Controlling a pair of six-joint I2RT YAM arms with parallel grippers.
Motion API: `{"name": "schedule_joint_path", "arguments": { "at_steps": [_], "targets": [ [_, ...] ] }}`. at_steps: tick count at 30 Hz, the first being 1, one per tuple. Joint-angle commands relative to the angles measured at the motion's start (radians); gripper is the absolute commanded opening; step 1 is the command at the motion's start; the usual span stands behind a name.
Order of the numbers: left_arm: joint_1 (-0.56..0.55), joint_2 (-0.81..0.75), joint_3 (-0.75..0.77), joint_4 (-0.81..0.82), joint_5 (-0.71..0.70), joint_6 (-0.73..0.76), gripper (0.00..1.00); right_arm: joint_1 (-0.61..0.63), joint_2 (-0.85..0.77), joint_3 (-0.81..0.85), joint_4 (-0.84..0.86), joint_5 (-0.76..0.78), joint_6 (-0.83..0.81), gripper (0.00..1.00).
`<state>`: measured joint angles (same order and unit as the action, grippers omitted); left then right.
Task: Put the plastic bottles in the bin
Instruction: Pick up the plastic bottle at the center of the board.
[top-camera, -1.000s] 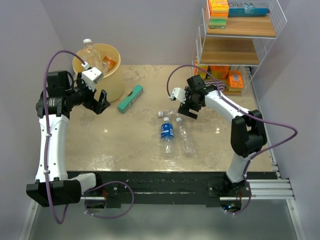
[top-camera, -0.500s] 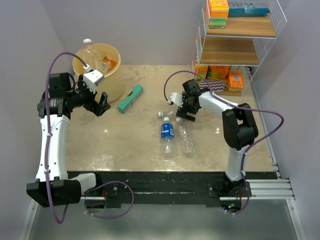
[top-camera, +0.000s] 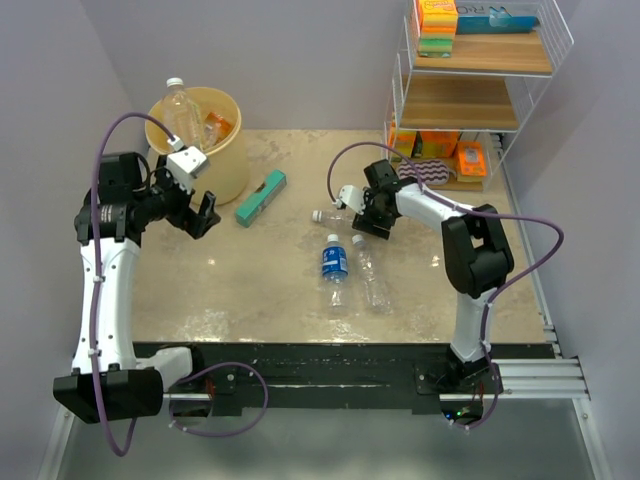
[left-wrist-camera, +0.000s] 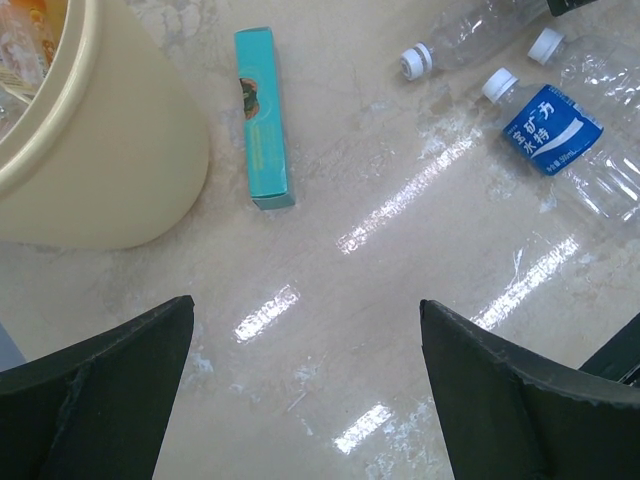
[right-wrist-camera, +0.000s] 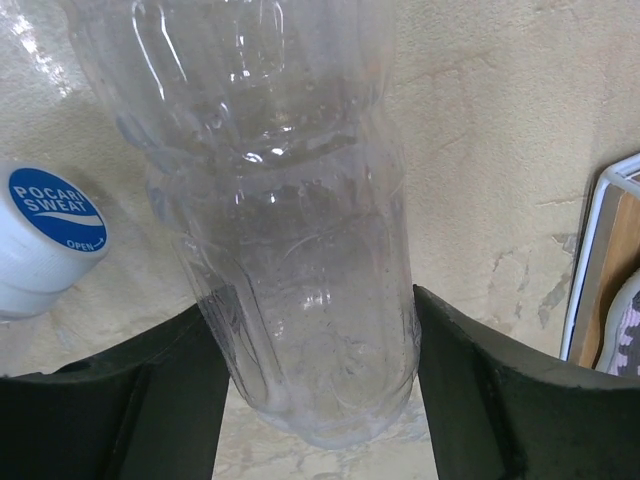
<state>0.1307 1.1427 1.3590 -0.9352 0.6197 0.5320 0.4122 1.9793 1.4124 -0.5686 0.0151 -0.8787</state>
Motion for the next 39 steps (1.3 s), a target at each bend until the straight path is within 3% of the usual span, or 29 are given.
{"name": "schedule_joint_path", "arguments": {
  "at_steps": [1,11,19,27,39],
  "targets": [
    [0.007,-0.029,-0.030,0.025,0.017,0.005,0.99,0.004,-0.025,0.046,-0.002,-0.012,0.047,0.59],
    [0.007,-0.023,-0.072,0.099,0.057,-0.055,0.99,0.004,-0.111,0.072,0.001,-0.027,0.116,0.40],
    [0.006,-0.001,-0.069,0.131,0.155,-0.101,0.99,0.005,-0.171,0.131,-0.054,-0.064,0.178,0.35],
    [0.004,0.029,-0.074,0.213,0.322,-0.234,0.98,0.004,-0.263,0.223,-0.143,-0.237,0.268,0.34],
    [-0.042,0.019,-0.144,0.564,0.463,-0.554,0.98,0.005,-0.338,0.368,-0.226,-0.493,0.383,0.34]
  ]
}}
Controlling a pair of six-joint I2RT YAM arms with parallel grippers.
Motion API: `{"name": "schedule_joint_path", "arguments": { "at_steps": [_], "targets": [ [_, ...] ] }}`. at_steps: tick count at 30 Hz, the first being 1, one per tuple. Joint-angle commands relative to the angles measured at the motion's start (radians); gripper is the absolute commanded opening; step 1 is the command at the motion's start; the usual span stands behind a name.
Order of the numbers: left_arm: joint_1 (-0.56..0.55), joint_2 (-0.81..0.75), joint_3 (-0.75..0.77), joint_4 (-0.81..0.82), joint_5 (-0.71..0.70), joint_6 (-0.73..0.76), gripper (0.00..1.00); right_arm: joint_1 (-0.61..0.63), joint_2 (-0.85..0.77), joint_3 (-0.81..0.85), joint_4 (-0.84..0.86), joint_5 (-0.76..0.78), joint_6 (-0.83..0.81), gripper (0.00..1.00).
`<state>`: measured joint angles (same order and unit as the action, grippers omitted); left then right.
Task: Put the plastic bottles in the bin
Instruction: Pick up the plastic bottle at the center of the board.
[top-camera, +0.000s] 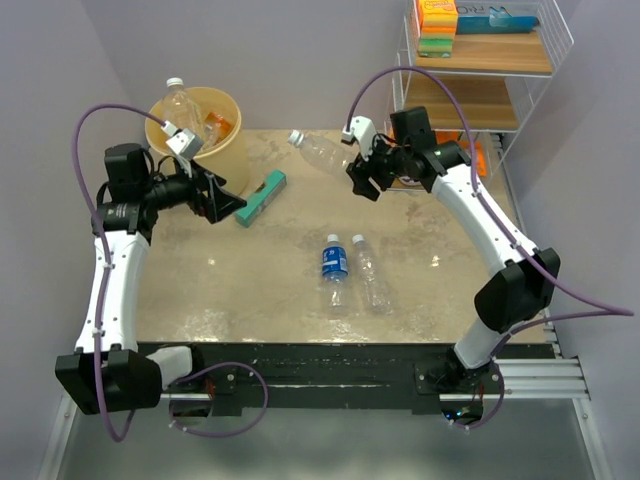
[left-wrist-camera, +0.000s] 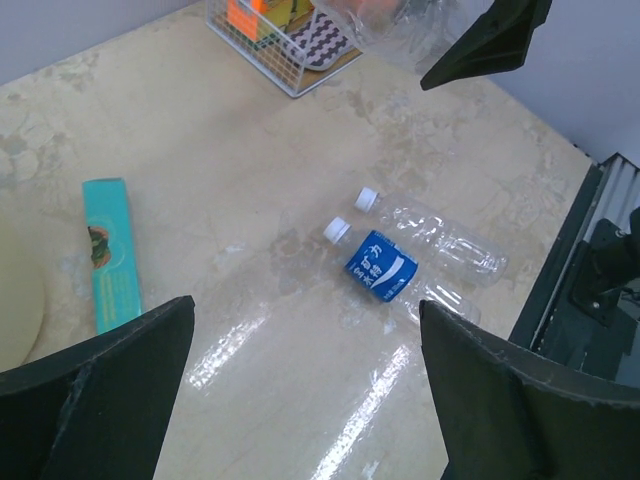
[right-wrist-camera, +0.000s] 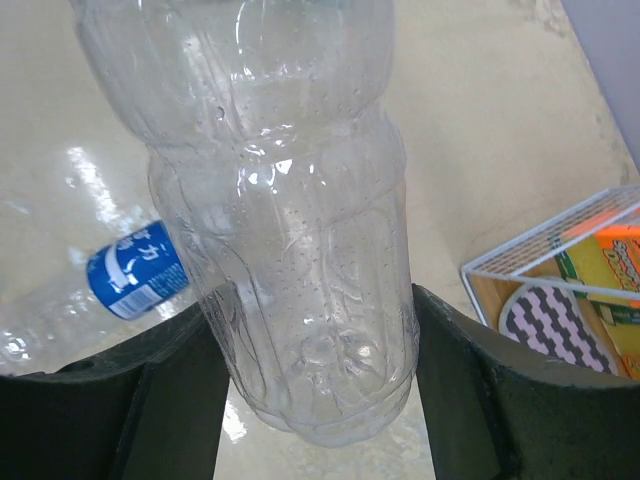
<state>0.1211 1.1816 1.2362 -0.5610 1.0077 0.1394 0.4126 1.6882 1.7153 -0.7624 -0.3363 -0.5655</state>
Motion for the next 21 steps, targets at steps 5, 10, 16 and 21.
{"name": "schedule_joint_path", "arguments": {
  "at_steps": [5,10,16,21],
  "targets": [
    [-0.089,-0.033,-0.046,0.387,0.077,-0.320,0.98,0.005,-0.061,0.092,-0.069,-0.239,0.076,0.34],
    [-0.169,-0.025,-0.050,0.545,0.074,-0.394,0.98,0.005,-0.091,0.095,-0.077,-0.319,0.096,0.34],
    [-0.218,0.015,-0.050,0.731,0.051,-0.455,0.96,0.006,-0.101,0.132,-0.117,-0.430,0.108,0.33],
    [-0.235,0.056,-0.047,0.855,0.072,-0.578,0.96,0.005,-0.110,0.141,-0.126,-0.480,0.118,0.33]
  ]
}}
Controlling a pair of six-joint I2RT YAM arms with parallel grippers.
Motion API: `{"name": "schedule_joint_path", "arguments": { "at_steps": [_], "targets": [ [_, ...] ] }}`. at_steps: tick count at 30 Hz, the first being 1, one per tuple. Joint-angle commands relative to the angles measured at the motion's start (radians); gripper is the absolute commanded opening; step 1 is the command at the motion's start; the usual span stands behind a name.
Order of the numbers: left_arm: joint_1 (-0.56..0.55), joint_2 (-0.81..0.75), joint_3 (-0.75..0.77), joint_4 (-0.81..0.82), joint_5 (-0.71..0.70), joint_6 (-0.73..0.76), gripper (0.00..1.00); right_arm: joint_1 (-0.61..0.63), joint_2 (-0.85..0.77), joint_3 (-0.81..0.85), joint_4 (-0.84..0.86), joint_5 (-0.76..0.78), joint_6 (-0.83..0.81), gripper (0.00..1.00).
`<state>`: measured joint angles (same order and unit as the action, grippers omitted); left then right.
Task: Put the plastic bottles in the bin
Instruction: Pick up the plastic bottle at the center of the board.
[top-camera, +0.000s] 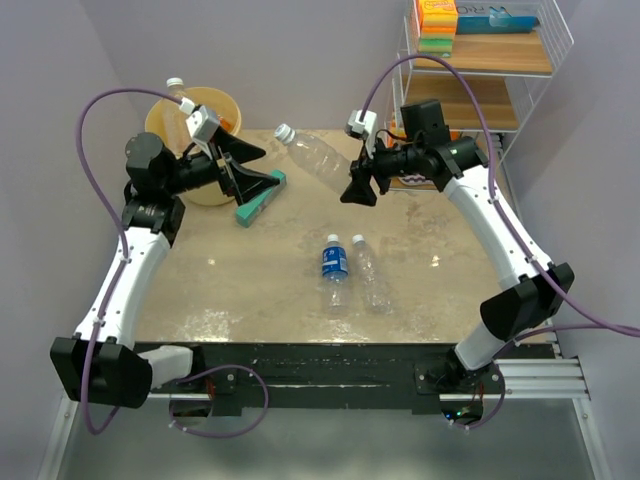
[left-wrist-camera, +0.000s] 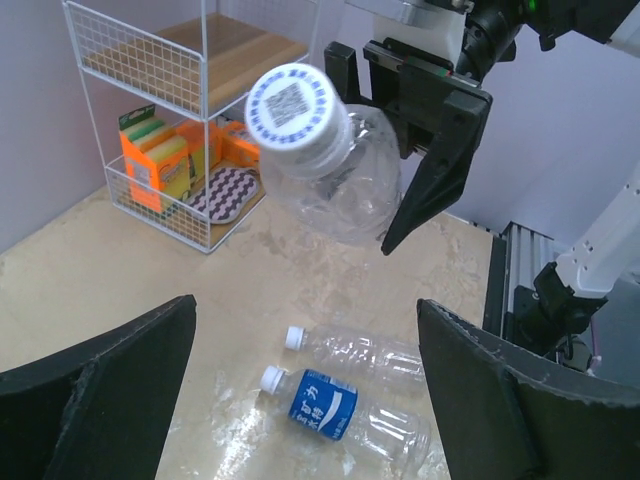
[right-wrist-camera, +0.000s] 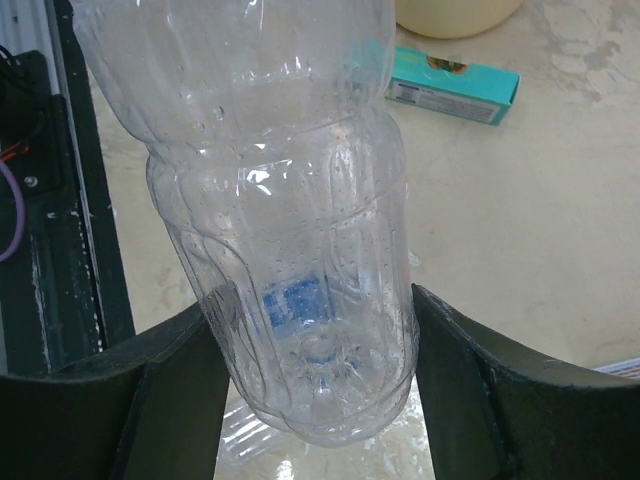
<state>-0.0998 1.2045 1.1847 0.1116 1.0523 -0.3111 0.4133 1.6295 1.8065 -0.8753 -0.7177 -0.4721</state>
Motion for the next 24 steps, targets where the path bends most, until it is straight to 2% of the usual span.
{"name": "schedule_joint_path", "arguments": {
  "at_steps": [1,4,10,24],
  "targets": [
    [-0.017,0.038,0.000,0.244,0.038,-0.153,0.96,0.004,-0.049,0.051,-0.014,-0.101,0.026,0.33],
    [-0.035,0.044,-0.014,0.348,0.058,-0.235,0.96,0.004,-0.045,0.056,-0.022,-0.123,0.027,0.33],
    [-0.087,0.059,-0.013,0.453,0.068,-0.315,0.97,0.004,-0.030,0.060,-0.022,-0.163,0.035,0.33],
    [-0.156,0.127,0.047,0.499,0.017,-0.316,0.97,0.004,-0.016,0.073,-0.048,-0.246,0.013,0.34]
  ]
}}
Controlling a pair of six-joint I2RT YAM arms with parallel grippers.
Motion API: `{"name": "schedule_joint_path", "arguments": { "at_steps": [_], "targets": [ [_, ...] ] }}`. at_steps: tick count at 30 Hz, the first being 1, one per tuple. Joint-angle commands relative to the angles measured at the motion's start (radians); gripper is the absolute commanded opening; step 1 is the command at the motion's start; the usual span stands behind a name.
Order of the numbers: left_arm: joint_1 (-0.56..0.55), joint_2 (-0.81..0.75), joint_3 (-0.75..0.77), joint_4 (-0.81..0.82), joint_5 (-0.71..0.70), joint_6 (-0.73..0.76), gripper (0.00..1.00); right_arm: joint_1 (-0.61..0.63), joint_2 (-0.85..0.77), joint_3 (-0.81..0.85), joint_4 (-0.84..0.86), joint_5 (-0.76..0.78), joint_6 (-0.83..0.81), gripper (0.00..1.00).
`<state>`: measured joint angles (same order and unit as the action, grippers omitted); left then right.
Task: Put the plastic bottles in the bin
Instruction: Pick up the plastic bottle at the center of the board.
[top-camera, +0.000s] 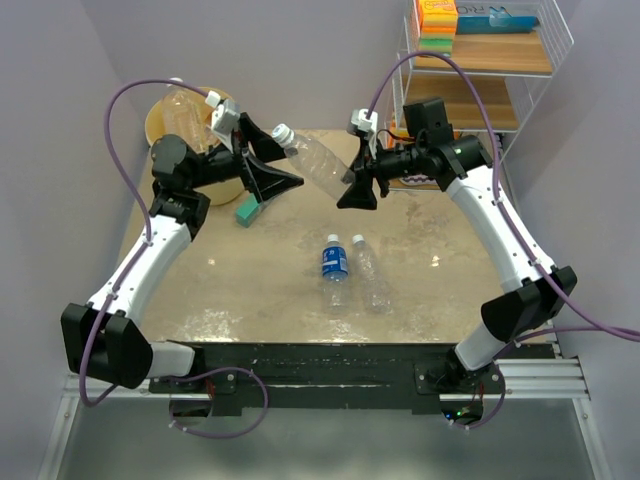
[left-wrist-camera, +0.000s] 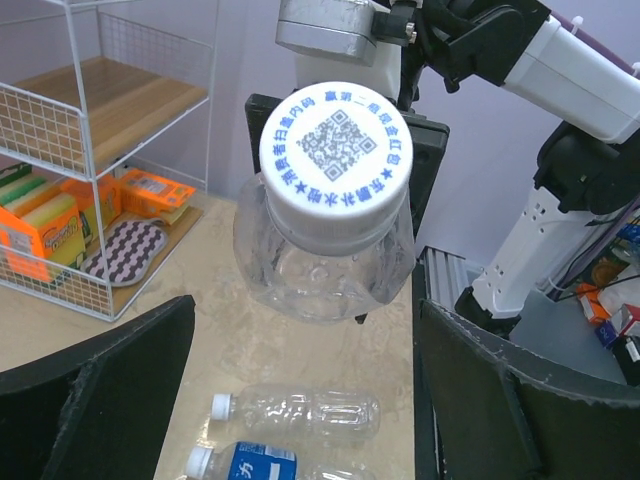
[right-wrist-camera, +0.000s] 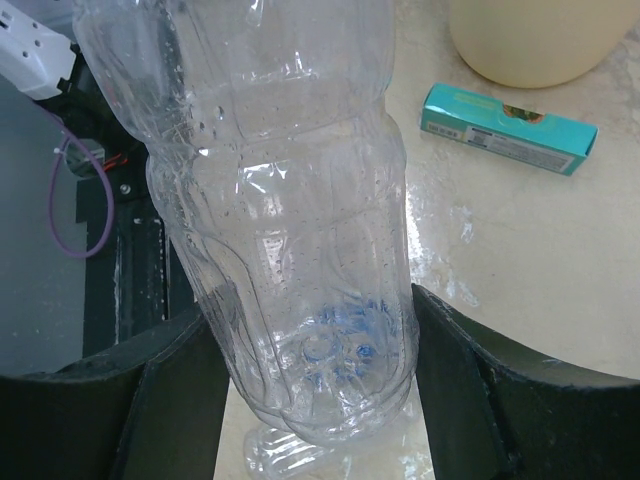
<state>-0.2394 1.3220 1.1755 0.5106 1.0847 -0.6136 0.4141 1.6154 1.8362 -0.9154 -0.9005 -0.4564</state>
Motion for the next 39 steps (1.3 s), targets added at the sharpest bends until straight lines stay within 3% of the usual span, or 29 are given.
{"name": "schedule_joint_path", "arguments": {
  "at_steps": [1,19,36,39],
  "targets": [
    [-0.020,0.013,0.056,0.115,-0.014,-0.026,0.97,0.003,-0.002,0.041,-0.007,-0.064,-0.002,0.34],
    [-0.086,0.055,0.088,0.190,-0.049,-0.104,0.98,0.009,0.014,0.023,-0.013,-0.089,-0.005,0.36],
    [-0.095,0.079,0.099,0.198,-0.109,-0.143,0.68,0.014,-0.005,-0.003,-0.013,-0.090,-0.007,0.40],
    [-0.095,0.079,0.098,0.198,-0.115,-0.147,0.59,0.015,-0.011,-0.008,-0.011,-0.087,-0.008,0.42]
  ]
}}
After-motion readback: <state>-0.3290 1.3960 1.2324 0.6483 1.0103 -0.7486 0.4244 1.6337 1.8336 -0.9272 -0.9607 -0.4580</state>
